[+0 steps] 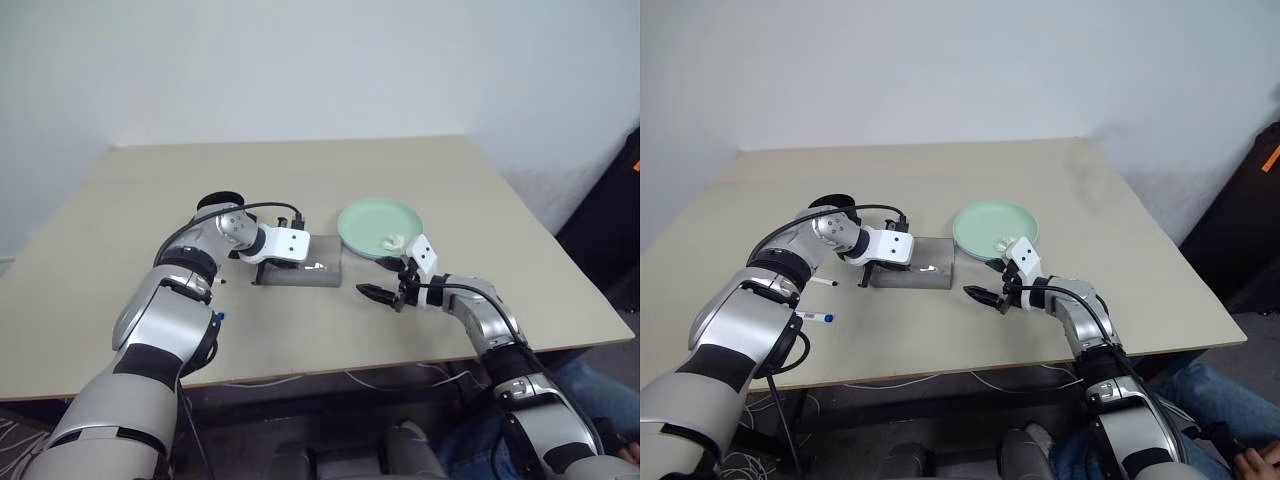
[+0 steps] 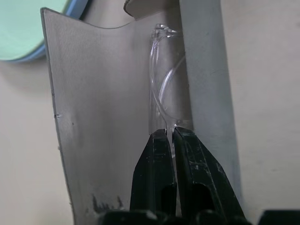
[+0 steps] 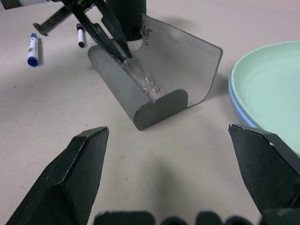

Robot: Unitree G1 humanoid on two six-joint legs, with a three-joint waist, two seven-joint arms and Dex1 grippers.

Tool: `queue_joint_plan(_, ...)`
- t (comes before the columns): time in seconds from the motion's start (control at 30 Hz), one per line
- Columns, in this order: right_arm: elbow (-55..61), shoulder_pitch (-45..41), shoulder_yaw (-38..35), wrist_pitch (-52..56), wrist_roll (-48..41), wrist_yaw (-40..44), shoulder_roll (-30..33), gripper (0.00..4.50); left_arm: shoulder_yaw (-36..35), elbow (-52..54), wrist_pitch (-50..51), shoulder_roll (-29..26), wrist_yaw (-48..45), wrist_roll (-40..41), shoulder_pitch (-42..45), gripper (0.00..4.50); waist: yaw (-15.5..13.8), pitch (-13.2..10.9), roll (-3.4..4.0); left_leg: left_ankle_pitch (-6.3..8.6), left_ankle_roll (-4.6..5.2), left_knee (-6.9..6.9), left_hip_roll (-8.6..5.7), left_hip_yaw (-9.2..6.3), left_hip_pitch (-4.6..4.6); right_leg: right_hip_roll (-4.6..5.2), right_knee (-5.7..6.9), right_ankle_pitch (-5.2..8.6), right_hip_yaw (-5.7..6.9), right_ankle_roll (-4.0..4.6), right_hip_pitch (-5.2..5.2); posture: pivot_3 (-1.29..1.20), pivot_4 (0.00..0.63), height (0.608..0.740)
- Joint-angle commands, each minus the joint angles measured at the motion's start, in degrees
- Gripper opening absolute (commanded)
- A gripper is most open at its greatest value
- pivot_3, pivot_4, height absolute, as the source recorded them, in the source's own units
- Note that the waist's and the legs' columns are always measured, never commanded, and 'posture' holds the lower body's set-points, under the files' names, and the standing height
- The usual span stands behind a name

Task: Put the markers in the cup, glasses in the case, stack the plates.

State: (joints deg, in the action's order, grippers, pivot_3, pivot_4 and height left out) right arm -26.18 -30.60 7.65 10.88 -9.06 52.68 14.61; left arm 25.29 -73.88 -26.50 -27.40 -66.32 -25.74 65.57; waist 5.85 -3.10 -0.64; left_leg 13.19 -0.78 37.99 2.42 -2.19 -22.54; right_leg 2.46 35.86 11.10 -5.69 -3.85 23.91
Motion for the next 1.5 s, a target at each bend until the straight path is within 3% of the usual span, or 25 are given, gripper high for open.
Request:
queue_joint_plan(0.03,0.92,-1.39,-0.81,-0.93,-0.93,0.11,-0.14,4.45,-1.62,0.53,2.79,-0.89,-6.66,2.07,-0.13,0.05,0.01,0.00,0.00,0.00,0.00,-0.01,0.00,0.00,0.00,0.00,0.00,0.00,0.00,0.00,0.00,0.00,0.000,0.740)
queue_joint_plan(0.4,0.39,-1.57,-0.50,-1.33,-0.74,0.20,-0.57,4.45,-4.35,4.66,9.63,-1.53,-21.77,6.53,-1.43,0.05,0.01,0.00,0.01,0.00,0.00,0.02,0.00,-0.01,0.04,0.00,0.06,0.00,0.00,0.01,-0.03,0.00,0.000,0.740)
queue_joint_plan(0.7,0.20,-1.62,-0.44,-1.52,-0.72,-0.02,-0.81,4.45,-3.22,3.79,4.92,-0.65,-5.65,3.34,-0.75,0.05,-0.06,0.00,0.00,-0.04,0.06,0.15,0.00,-0.05,0.19,0.00,0.17,0.00,0.00,0.01,-0.21,0.00,0.000,0.740)
queue_joint_plan(0.9,0.26,-1.40,-0.50,-1.54,-0.67,-0.08,-0.73,4.45,-3.72,2.84,3.74,-0.07,-3.51,3.34,-0.22,0.05,-0.04,0.00,0.00,-0.04,0.06,0.17,0.00,-0.06,0.23,-0.04,0.15,0.00,0.00,0.00,-0.26,0.00,0.000,0.740)
queue_joint_plan(1.0,0.14,-1.47,-0.50,-1.59,-0.62,-0.17,-0.76,4.45,-4.59,2.54,3.79,0.19,-2.71,4.06,0.14,0.71,-0.04,0.00,0.00,-0.03,0.06,0.15,0.00,-0.07,0.18,-0.04,0.11,0.00,0.00,-0.01,-0.24,0.00,0.000,0.740)
queue_joint_plan(1.13,0.08,-1.56,-0.50,-1.66,-0.60,-0.29,-0.80,4.45,-6.11,2.28,4.04,0.60,-1.98,5.38,0.86,2.03,-0.05,0.00,0.00,-0.03,0.06,0.15,0.00,-0.07,0.16,-0.04,0.07,-0.01,0.00,-0.01,-0.24,0.00,0.000,0.740)
queue_joint_plan(1.37,-0.88,-2.16,-0.46,-2.16,-0.52,-0.21,-0.80,4.45,-5.55,1.06,4.14,1.53,9.11,3.17,2.53,4.47,-0.08,0.00,0.00,-0.03,0.06,0.16,0.00,-0.09,0.13,-0.04,0.05,-0.01,0.00,-0.02,-0.23,0.00,0.000,0.740)
queue_joint_plan(1.5,-0.79,-2.18,-0.38,-2.12,-0.49,-0.14,-0.73,4.45,-5.50,0.44,3.63,1.88,11.82,2.82,2.75,4.47,-0.05,0.00,0.00,-0.03,0.06,0.15,0.00,-0.10,0.11,-0.06,0.05,-0.01,0.00,-0.02,-0.21,0.00,0.000,0.740)
